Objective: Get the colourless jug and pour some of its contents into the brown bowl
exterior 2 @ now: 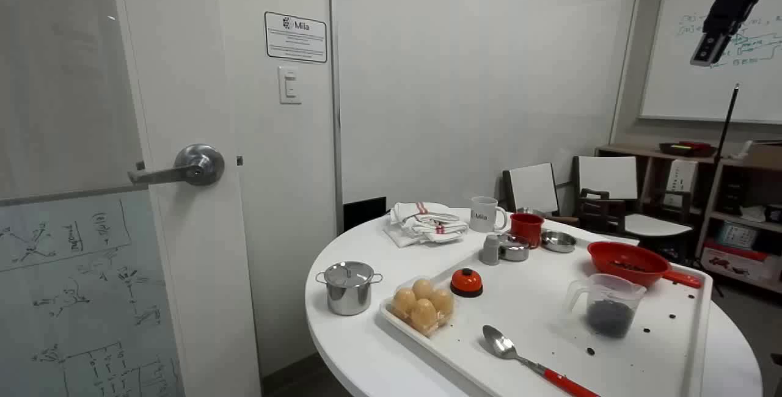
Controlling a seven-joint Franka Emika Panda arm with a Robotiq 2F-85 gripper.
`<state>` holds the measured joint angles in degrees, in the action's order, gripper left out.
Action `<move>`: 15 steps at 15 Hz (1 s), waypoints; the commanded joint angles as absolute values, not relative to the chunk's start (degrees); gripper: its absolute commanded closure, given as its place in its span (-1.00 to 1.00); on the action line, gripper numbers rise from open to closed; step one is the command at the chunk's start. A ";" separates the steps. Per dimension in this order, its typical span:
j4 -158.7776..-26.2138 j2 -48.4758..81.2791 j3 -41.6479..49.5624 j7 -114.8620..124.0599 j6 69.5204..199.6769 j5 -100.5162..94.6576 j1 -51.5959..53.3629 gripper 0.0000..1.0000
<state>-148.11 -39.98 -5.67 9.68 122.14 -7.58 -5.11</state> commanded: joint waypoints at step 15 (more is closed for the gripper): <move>-148.00 -39.83 -5.24 10.71 121.95 -7.51 -4.59 -1.00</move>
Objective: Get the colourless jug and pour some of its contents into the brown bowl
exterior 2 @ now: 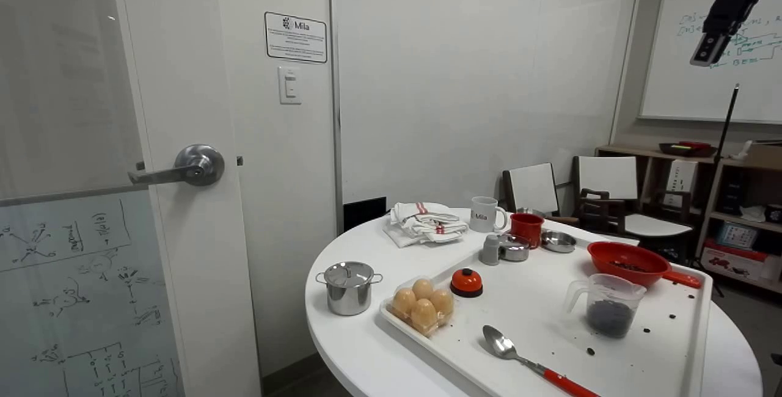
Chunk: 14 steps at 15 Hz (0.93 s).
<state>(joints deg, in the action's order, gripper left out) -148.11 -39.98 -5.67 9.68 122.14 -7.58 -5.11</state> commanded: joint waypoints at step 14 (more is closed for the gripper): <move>-146.35 -15.07 -6.19 40.48 147.62 8.15 -9.52 -1.00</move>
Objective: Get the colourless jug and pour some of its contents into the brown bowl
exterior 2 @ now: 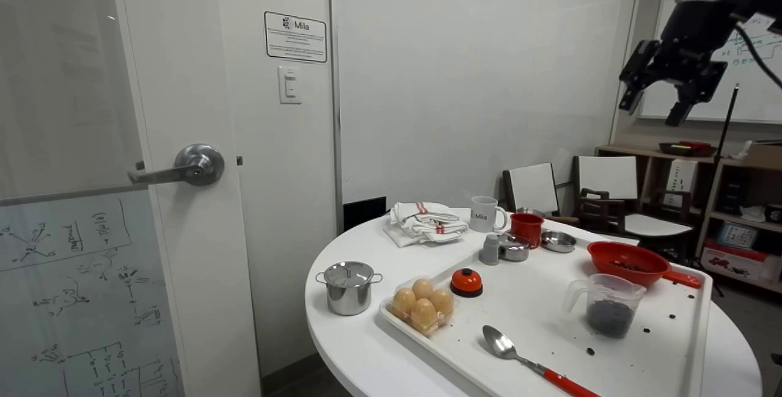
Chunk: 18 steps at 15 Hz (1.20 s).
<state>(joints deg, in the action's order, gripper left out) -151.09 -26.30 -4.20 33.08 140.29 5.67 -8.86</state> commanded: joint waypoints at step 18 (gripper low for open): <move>-138.38 5.55 -2.73 72.43 165.31 7.13 -6.88 -1.00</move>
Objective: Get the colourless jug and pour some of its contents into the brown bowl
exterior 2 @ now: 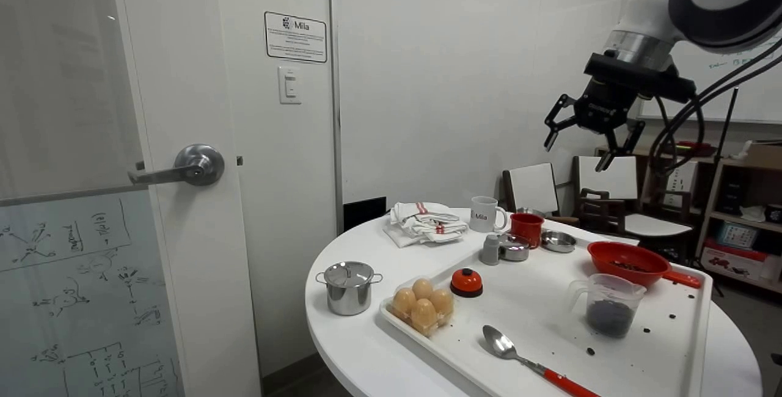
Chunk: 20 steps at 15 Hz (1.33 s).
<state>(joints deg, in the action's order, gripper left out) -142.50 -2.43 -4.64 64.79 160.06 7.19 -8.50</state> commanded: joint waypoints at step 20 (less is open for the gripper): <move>-120.10 31.65 -5.82 77.89 166.12 25.84 -2.04 -1.00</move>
<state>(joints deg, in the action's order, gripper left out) -125.42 25.48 -6.61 77.51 165.41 22.15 -3.87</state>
